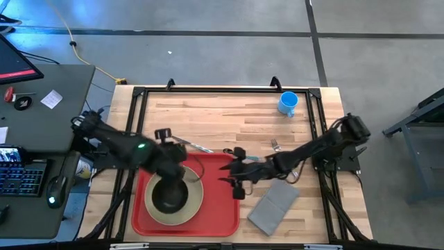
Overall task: Set up tray
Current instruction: Adjust the light brown plate on the red serving tray
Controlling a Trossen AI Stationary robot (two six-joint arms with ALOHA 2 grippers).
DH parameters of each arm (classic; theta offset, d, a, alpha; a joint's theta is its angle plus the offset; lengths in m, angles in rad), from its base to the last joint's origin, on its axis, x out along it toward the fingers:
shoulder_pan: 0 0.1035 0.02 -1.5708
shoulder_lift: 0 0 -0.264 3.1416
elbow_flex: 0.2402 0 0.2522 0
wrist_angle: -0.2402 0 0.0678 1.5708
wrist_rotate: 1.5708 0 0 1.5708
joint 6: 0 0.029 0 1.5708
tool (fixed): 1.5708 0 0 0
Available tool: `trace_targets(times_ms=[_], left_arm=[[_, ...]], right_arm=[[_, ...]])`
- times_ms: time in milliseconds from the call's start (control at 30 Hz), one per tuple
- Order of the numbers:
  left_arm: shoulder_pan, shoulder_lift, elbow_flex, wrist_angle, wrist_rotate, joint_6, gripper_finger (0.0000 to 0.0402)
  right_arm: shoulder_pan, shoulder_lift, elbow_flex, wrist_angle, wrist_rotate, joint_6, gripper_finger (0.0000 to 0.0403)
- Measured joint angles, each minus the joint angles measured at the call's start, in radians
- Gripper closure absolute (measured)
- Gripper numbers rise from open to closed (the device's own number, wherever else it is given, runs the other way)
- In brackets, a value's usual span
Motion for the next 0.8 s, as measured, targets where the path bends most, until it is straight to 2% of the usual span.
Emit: trace_targets(times_ms=[67, 200, 300, 400, 500, 567, 700, 800], left_arm=[[0.064, -0.011, -0.084, 0.045, 0.044, 0.077, 0.03], [0.207, -0.059, -0.238, 0.122, 0.224, 0.261, 0.0343], [0.312, -0.094, -0.353, 0.26, 0.333, 0.368, 0.0372], [0.404, -0.132, -0.454, 0.389, 0.406, 0.443, 0.038], [0.474, -0.143, -0.549, 0.475, 0.422, 0.511, 0.0379], [0.507, -0.139, -0.594, 0.531, 0.422, 0.544, 0.0366], [0.56, -0.111, -0.663, 0.56, 0.422, 0.567, 0.0348], [0.574, -0.097, -0.692, 0.597, 0.435, 0.549, 0.0364]], right_arm=[[0.001, 0.031, 0.083, -0.143, -0.034, 0.02, 0.0238], [0.029, 0.039, 0.204, -0.407, -0.077, 0.126, 0.0238], [0.082, 0.023, 0.227, -0.478, -0.002, 0.156, 0.0238], [0.14, -0.012, 0.204, -0.475, 0.134, 0.135, 0.0238], [0.177, -0.038, 0.176, -0.477, 0.256, 0.138, 0.0238], [0.193, -0.05, 0.156, -0.487, 0.301, 0.137, 0.0238], [0.197, -0.076, 0.134, -0.484, 0.315, 0.14, 0.0238], [0.197, -0.08, 0.13, -0.485, 0.303, 0.14, 0.0238]])
